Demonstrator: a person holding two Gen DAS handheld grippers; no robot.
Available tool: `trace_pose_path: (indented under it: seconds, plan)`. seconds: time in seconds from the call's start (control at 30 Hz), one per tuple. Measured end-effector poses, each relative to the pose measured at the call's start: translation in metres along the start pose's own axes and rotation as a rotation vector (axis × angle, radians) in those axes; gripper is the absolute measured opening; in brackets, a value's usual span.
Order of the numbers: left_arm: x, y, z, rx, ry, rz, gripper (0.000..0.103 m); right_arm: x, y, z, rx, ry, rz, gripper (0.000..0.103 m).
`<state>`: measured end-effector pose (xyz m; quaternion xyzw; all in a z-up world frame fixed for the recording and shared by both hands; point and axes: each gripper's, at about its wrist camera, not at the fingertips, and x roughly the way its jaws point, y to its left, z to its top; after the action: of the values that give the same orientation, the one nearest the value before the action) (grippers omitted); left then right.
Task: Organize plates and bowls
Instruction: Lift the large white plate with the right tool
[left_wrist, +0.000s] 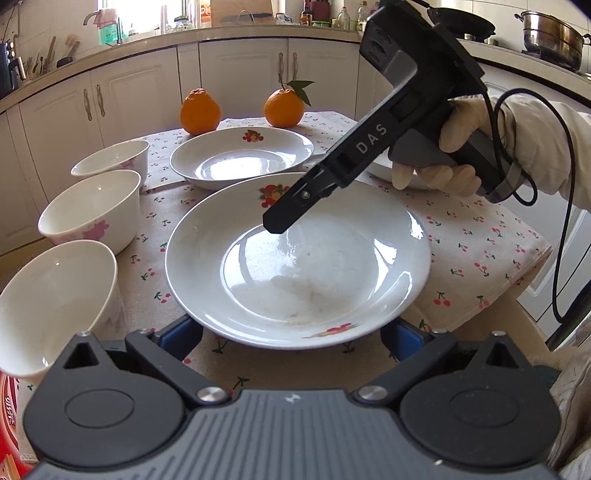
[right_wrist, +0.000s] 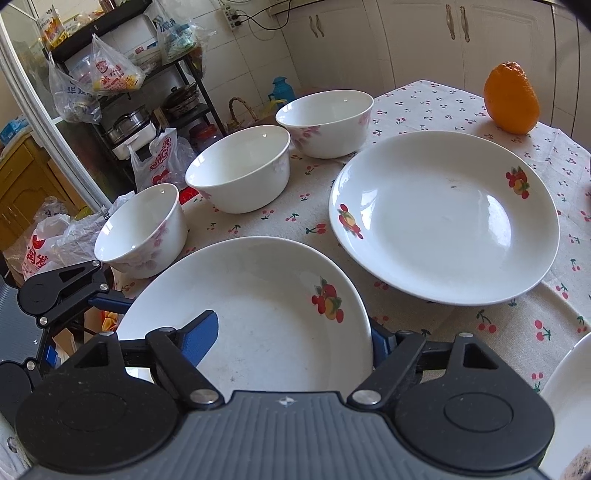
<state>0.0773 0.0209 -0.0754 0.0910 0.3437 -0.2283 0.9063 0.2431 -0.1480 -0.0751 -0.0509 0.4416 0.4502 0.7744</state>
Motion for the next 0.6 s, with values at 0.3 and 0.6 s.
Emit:
trace_pose_path:
  seconds: [0.3,0.6]
  plan:
    - [-0.001,-0.009,0.014,0.045,-0.008,-0.022,0.102,-0.023,-0.003,-0.005,0.012,-0.036,-0.027,0.085]
    - [0.007,-0.019,0.042,0.087,-0.018,-0.083,0.102,-0.058,-0.018,-0.013,0.041,-0.09,-0.087,0.085]
